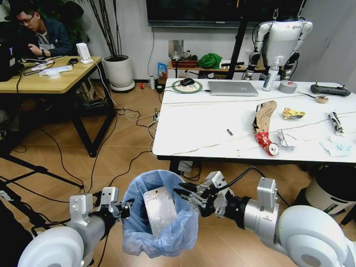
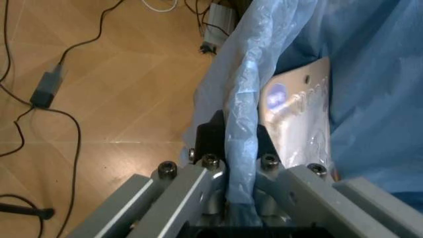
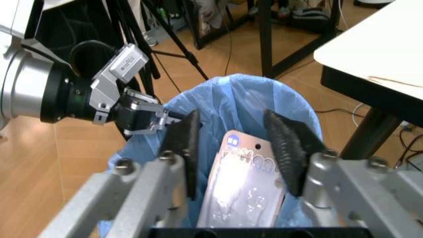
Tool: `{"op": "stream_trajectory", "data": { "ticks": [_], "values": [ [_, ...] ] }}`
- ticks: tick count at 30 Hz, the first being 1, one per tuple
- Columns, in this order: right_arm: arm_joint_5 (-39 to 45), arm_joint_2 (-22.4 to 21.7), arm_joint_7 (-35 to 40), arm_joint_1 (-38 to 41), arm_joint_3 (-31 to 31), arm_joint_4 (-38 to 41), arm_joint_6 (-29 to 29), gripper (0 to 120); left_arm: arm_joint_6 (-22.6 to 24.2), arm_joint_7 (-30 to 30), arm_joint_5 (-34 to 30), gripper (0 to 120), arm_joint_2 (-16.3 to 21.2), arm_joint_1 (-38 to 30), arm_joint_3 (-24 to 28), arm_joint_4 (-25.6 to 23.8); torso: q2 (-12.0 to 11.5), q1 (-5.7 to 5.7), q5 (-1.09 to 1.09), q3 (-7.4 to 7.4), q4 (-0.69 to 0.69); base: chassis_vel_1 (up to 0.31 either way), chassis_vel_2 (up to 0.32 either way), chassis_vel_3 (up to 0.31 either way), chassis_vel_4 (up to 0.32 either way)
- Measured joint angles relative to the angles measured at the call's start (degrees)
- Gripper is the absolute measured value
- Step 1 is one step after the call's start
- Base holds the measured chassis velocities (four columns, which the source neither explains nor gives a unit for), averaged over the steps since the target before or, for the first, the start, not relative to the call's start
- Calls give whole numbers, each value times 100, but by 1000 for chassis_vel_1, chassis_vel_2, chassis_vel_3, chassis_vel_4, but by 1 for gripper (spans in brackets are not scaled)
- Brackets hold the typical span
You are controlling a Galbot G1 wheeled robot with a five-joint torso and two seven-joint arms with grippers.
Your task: Pick up the trash bin and place the trash from the table into it.
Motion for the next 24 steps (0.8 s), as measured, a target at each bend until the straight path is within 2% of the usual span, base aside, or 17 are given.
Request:
{"op": "stream_trajectory", "data": {
  "ticks": [3,5,6,11,12,17,24],
  "values": [
    [5,32,77,-33,93,-6,-2,52,0,0,-20,0,45,8,-10,-1,-1,0,0,0,-1,0,0,0,0],
    [12,44,92,-32,125,-8,-1,54,0,0,-21,0,47,16,-13,-2,-1,0,0,0,-1,0,0,0,0],
    [34,64,114,-23,175,-9,-1,58,0,0,-22,0,48,27,-14,-5,-1,0,0,0,-1,0,0,0,0],
    [612,220,700,360,658,-191,24,80,0,2,3,0,24,84,35,-17,-1,-1,0,0,0,0,0,0,0],
    [612,220,700,360,658,-191,24,80,0,2,3,0,24,84,35,-17,-1,-1,0,0,0,0,0,0,0],
    [566,320,1041,948,944,-1256,63,98,0,19,23,0,70,91,113,-32,-1,1,1,1,0,0,0,0,0],
    [539,544,1318,1686,865,-2564,124,100,0,88,21,0,193,-9,267,-12,-1,1,1,1,0,0,0,0,0]
  ]
}}
